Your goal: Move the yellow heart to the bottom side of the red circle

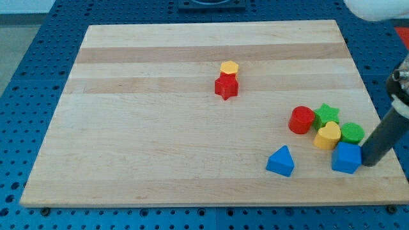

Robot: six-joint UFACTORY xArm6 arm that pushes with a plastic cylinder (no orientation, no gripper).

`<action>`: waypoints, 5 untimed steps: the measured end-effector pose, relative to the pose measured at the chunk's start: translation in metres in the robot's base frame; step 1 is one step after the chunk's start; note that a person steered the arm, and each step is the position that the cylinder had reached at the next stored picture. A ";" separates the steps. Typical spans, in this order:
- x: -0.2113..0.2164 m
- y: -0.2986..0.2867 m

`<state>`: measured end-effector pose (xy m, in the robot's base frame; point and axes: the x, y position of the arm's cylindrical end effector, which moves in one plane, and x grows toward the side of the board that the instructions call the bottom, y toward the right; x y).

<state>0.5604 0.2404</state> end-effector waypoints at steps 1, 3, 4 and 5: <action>-0.012 -0.007; -0.026 -0.037; -0.026 -0.058; -0.027 -0.068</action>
